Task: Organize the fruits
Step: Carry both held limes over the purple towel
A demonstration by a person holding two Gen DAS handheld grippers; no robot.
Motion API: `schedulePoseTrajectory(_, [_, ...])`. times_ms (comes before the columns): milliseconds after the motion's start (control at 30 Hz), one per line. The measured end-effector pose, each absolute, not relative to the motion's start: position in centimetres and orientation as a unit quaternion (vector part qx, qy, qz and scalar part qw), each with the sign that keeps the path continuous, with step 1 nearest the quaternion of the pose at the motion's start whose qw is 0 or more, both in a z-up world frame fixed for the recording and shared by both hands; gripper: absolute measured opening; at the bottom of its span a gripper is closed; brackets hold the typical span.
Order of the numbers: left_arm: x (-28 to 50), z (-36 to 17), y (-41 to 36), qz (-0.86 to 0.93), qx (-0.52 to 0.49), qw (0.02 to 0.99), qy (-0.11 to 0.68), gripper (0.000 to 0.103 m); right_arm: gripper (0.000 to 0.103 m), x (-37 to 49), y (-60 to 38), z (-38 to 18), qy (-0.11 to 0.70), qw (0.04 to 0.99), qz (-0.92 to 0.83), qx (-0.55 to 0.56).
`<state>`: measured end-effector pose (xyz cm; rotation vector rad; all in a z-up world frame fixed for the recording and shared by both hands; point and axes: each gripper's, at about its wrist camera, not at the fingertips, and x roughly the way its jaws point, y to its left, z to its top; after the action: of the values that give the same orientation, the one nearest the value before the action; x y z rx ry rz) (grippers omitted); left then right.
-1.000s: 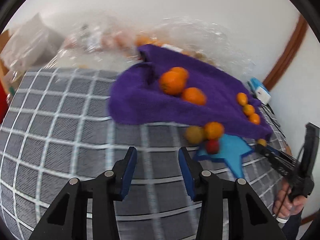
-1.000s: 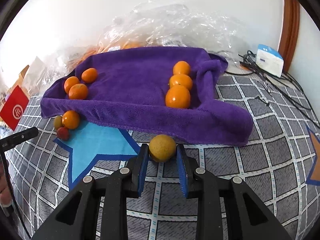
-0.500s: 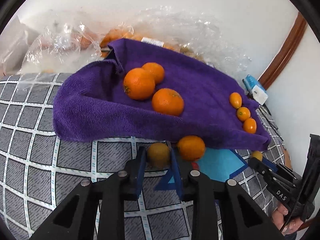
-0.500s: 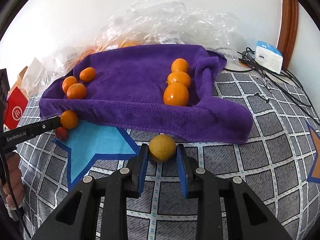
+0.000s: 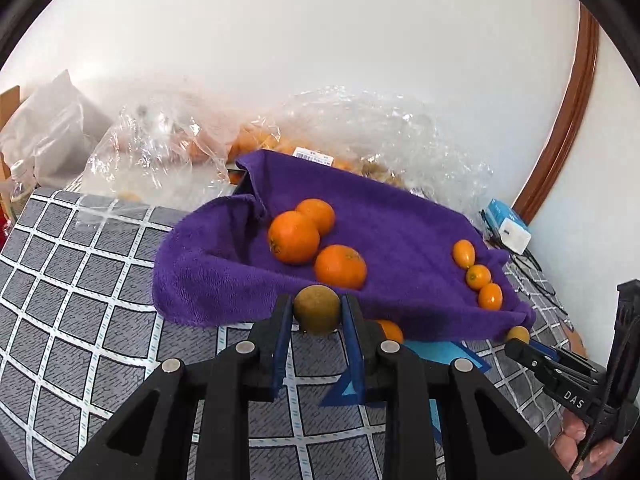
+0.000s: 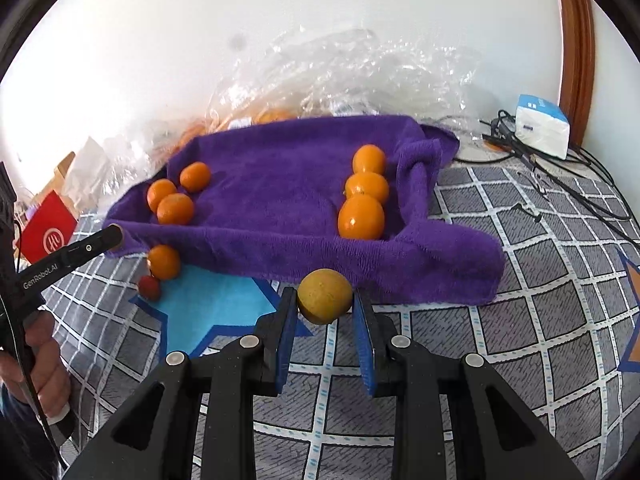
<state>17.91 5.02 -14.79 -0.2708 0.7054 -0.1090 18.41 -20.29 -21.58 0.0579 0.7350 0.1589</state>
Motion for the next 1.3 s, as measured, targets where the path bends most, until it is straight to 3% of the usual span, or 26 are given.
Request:
schedulePoseTrajectory(467, [17.5, -12.6, 6.8, -0.008, -0.135, 0.945, 0.298, 0.024, 0.028, 18.2, -20.1, -19.4, 0.316, 0.943, 0.093, 0.047])
schedulePoseTrajectory(900, [20.2, -7.5, 8.5, 0.004, -0.145, 0.949, 0.28, 0.024, 0.028, 23.3, -18.0, -13.0, 0.289, 0.953, 0.074, 0.049])
schedulePoseTrajectory(1300, [24.1, -13.9, 7.5, -0.001, -0.144, 0.925, 0.351, 0.024, 0.028, 27.5, -17.4, -19.1, 0.352, 0.933, 0.063, 0.033])
